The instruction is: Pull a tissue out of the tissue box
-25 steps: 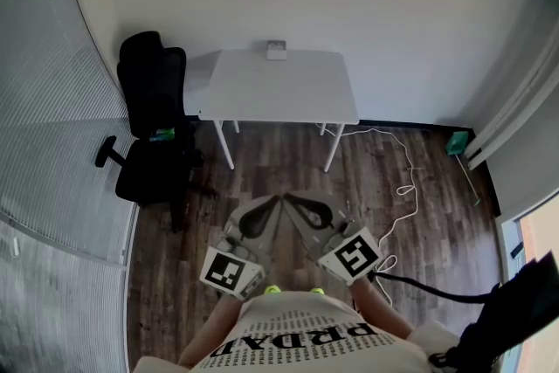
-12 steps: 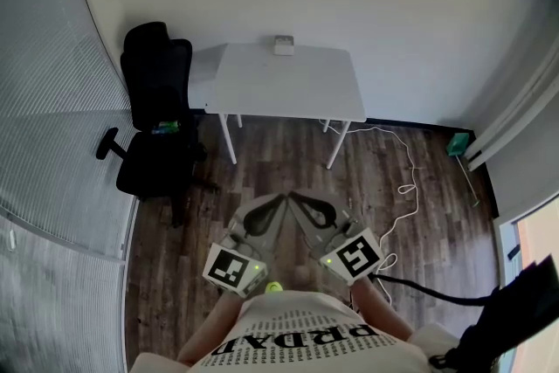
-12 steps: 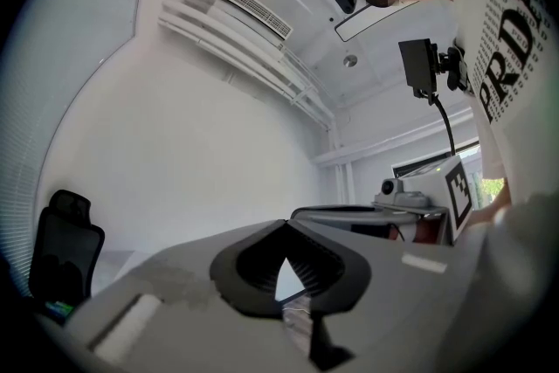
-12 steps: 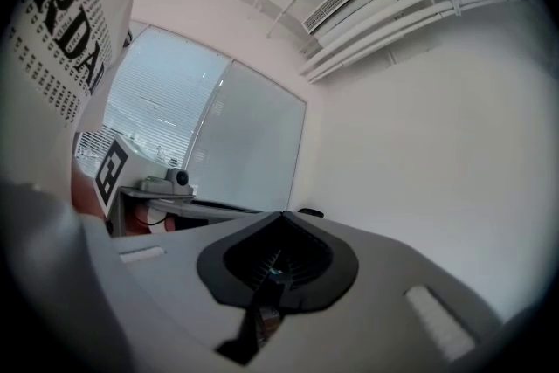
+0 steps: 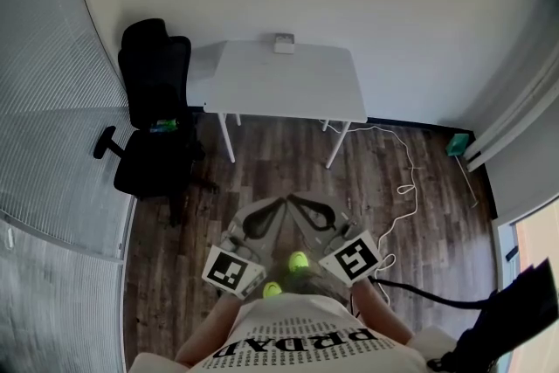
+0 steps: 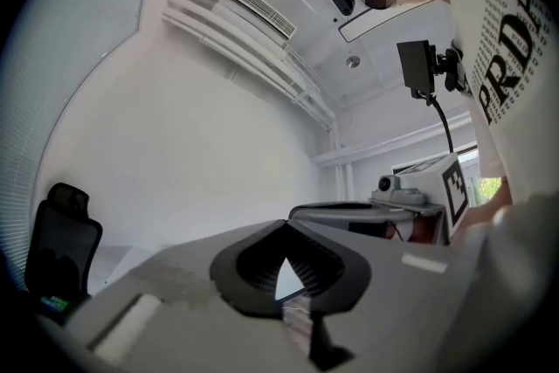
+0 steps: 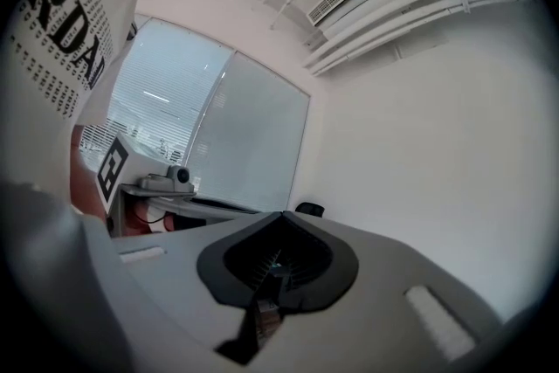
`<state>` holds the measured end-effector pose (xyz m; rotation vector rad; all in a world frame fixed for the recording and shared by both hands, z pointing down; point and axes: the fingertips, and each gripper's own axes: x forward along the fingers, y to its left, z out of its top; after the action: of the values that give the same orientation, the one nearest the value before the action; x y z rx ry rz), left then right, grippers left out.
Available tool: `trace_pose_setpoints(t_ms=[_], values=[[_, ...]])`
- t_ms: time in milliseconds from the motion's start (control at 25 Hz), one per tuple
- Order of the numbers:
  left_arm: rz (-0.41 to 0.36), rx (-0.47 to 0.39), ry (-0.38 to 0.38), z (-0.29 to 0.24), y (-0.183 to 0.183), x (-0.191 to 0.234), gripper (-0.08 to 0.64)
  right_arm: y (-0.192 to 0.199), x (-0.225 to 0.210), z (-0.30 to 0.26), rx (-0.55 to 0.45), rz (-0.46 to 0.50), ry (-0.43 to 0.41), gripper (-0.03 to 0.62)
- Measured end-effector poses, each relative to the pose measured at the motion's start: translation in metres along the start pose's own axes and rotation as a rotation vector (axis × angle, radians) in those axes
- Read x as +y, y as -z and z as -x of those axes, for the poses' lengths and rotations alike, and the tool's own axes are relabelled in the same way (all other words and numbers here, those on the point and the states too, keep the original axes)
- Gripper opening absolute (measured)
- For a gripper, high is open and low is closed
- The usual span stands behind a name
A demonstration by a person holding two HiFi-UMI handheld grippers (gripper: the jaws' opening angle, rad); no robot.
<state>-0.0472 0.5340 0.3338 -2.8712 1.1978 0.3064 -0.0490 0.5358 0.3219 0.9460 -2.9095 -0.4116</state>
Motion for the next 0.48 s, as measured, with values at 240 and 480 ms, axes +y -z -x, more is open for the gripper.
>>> trace_pose_setpoints(t_ms=[240, 480], values=[[-0.003, 0.020, -0.009, -0.027, 0.010, 0.005, -0.009, 0.013, -0.027, 0.001, -0.021, -0.049, 0.006, -0.002], [-0.012, 0.031, -0.013, -0.067, 0.012, 0.020, -0.009, 0.020, -0.068, -0.008, -0.030, -0.052, -0.004, -0.002]])
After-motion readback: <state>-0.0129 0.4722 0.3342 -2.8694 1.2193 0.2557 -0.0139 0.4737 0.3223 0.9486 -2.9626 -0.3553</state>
